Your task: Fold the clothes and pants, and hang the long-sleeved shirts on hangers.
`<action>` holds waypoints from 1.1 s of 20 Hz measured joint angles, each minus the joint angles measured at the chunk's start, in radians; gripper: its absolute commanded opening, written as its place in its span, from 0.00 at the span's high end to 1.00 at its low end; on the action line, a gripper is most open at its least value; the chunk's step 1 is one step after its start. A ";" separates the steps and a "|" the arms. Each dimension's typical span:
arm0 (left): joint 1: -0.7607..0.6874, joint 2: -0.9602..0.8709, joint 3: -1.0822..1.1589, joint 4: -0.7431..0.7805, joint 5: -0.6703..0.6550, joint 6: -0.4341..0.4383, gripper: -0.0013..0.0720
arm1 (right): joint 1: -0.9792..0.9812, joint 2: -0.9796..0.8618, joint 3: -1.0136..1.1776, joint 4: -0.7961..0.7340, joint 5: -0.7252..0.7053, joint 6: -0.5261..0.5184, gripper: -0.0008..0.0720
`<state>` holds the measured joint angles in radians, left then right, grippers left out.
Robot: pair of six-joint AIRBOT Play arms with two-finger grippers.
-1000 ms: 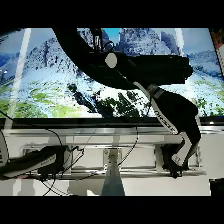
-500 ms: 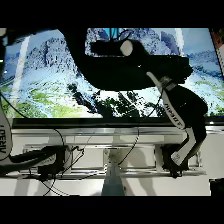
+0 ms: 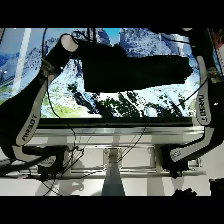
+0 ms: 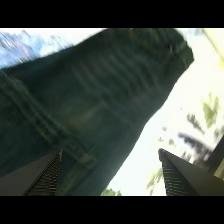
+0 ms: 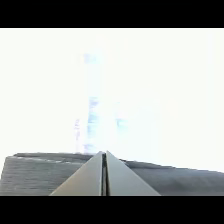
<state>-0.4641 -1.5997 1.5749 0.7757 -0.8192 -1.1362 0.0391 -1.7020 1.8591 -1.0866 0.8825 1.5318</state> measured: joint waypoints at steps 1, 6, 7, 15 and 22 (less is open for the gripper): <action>0.005 0.000 0.000 0.025 -0.011 -0.004 0.04 | -0.026 0.006 0.000 -0.001 0.025 0.000 0.93; 0.181 0.014 0.000 0.093 -0.164 -0.079 0.04 | -0.085 0.018 0.000 -0.031 0.103 -0.003 0.93; 0.236 0.014 0.000 0.099 -0.210 -0.090 0.04 | -0.089 0.018 0.000 -0.035 0.112 -0.005 0.93; 0.542 -0.063 -0.142 0.091 -0.354 -0.087 0.04 | -0.098 0.018 -0.001 -0.046 0.124 -0.007 0.93; 0.475 -0.244 -0.199 -0.076 -0.253 0.001 0.05 | -0.070 0.017 -0.001 -0.050 0.138 -0.016 0.93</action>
<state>0.0105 -1.8435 1.3762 0.7002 -1.0718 -1.1351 -0.0307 -1.6848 1.8584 -1.1366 1.0203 1.5158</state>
